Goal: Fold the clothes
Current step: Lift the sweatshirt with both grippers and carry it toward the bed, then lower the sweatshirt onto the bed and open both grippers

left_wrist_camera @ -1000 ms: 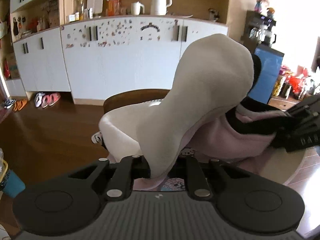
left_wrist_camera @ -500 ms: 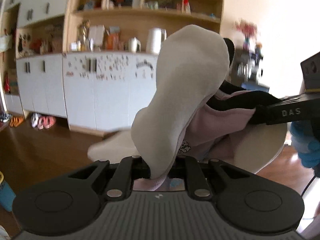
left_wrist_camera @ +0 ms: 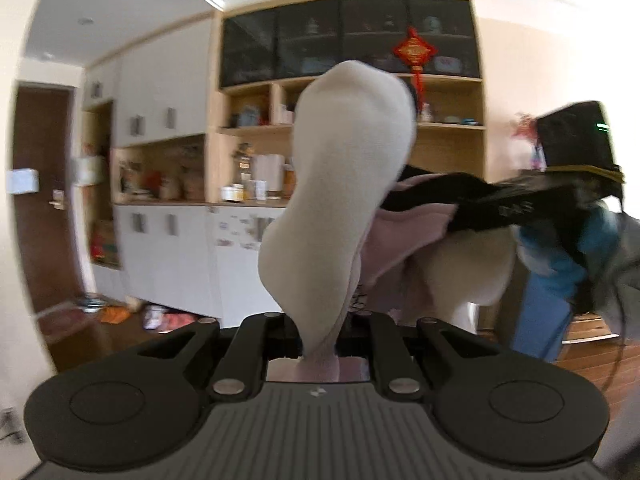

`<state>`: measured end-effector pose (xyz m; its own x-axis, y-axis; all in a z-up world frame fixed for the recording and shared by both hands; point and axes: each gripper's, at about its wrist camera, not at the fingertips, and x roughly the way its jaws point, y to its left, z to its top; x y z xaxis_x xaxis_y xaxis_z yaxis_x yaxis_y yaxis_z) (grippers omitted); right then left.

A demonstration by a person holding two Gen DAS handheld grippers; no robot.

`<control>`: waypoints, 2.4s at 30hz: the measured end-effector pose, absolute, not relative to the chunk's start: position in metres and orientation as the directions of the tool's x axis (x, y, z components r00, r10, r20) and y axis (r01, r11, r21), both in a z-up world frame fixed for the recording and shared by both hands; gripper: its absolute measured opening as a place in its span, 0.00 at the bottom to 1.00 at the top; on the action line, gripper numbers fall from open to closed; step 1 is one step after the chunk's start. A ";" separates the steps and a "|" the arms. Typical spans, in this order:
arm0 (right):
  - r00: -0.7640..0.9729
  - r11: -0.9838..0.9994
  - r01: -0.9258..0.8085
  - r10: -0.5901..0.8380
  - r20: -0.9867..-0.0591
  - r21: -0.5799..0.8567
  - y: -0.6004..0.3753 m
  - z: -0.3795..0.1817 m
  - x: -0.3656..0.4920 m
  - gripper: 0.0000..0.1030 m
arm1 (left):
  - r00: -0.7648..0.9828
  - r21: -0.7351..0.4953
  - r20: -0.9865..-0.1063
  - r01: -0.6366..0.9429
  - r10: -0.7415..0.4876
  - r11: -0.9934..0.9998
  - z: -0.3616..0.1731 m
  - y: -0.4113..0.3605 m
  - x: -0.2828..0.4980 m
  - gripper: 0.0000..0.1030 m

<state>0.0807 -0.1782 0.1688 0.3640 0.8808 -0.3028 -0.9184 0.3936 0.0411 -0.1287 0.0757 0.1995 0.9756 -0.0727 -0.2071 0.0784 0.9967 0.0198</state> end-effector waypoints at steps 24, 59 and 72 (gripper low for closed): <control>-0.537 -0.553 -0.821 0.660 -0.526 0.145 0.188 0.108 -0.129 1.00 | 0.615 -0.128 -0.400 -0.771 0.679 0.623 0.151 0.179 -0.407 0.11; -0.325 -0.110 -0.944 0.457 -0.828 0.310 0.284 -0.125 -0.124 1.00 | 0.308 -0.092 -0.796 -0.912 0.520 0.399 -0.005 0.390 -0.478 0.34; -0.272 -0.177 -0.962 0.508 -0.817 0.209 0.286 -0.129 -0.150 1.00 | 0.263 -0.150 -0.822 -0.956 0.506 0.253 0.017 0.305 -0.480 0.76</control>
